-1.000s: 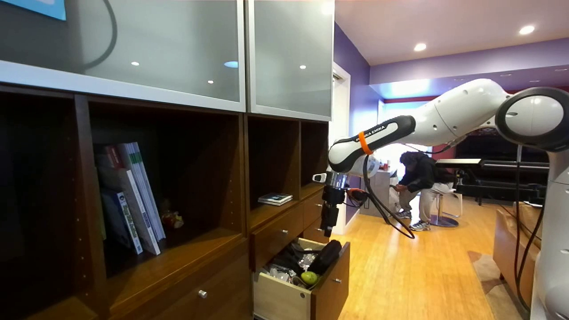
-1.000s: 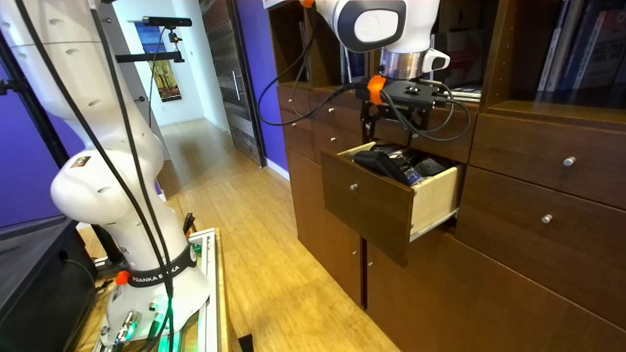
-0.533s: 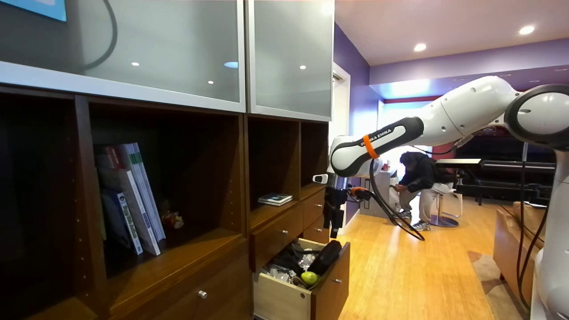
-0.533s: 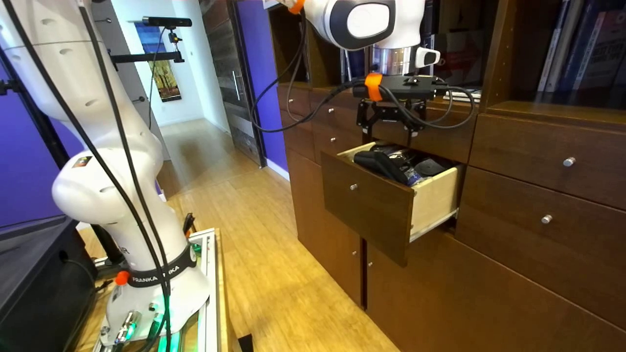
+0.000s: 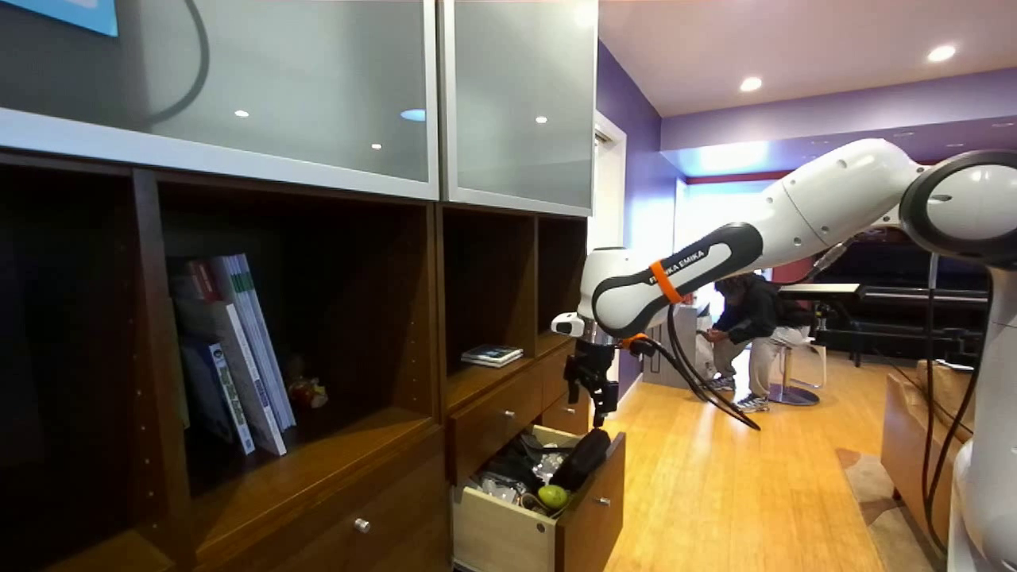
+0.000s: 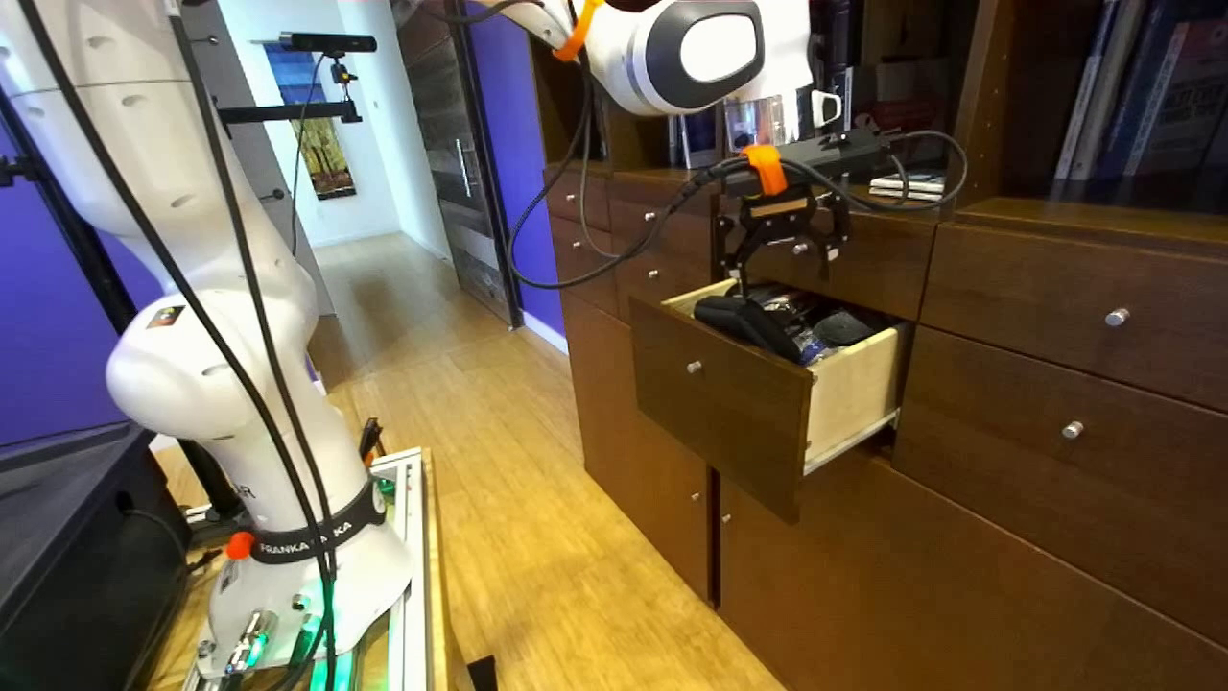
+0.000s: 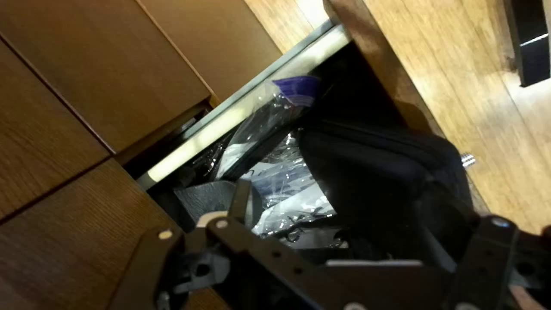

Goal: Remove the black bag from the drawer

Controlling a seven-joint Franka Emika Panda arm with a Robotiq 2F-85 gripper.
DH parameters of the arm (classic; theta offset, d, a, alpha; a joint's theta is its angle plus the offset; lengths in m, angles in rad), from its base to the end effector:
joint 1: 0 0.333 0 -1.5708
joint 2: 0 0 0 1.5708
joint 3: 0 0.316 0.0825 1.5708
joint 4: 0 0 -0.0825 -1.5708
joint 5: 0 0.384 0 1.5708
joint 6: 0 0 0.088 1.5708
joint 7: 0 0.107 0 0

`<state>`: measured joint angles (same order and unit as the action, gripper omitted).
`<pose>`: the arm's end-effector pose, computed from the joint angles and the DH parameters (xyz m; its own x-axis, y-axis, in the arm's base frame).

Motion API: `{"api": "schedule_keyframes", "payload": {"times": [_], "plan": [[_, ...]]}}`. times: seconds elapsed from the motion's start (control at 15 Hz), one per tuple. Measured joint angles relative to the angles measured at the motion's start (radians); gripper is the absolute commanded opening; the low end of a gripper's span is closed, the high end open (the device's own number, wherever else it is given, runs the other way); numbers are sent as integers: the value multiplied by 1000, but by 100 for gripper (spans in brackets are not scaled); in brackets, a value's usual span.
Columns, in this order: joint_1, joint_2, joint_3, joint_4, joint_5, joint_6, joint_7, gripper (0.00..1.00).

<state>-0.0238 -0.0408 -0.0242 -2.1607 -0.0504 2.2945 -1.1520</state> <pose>0.5447 -0.0274 0.4320 0.4203 0.9068 0.0320 0.8909 -0.4191 0.1751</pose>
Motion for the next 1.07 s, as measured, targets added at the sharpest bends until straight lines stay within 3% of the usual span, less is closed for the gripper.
{"api": "schedule_keyframes", "payload": {"times": [0.53, 1.07], "plan": [[9, -21, 0, -46, 1, 14, -282, 100], [30, -41, 2, -115, 2, 66, -365, 100]]}}
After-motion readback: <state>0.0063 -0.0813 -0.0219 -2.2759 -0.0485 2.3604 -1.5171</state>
